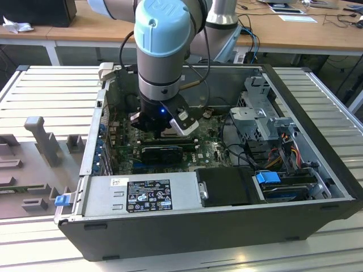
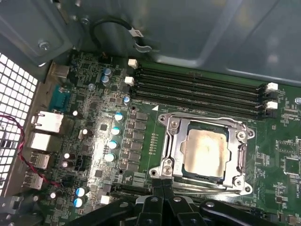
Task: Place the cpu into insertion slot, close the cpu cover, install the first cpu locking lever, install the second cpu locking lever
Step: 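Install the second cpu locking lever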
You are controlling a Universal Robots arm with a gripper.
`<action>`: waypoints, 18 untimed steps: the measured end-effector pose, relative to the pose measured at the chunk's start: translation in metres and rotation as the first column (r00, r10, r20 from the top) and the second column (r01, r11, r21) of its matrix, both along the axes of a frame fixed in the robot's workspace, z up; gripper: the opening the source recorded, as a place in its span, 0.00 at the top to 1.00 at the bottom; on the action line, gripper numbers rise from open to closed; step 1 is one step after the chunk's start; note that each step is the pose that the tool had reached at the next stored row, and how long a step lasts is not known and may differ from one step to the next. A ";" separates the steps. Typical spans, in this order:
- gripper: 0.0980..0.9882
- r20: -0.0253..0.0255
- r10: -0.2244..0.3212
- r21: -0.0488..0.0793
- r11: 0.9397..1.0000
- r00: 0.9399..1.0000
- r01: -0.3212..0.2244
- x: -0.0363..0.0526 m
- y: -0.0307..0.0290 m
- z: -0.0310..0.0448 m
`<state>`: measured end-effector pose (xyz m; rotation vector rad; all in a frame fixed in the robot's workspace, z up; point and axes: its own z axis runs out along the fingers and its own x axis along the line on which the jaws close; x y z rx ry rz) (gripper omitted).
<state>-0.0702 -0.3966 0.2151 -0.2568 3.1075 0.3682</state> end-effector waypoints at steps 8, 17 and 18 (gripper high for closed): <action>0.99 0.000 -0.001 0.014 1.000 1.000 0.001 -0.0009 0.0000 -0.0106; 0.99 0.000 -0.001 0.045 0.999 1.000 0.001 -0.0032 0.0000 -0.0160; 0.99 0.000 -0.001 0.047 0.999 1.000 0.001 -0.0032 0.0000 -0.0164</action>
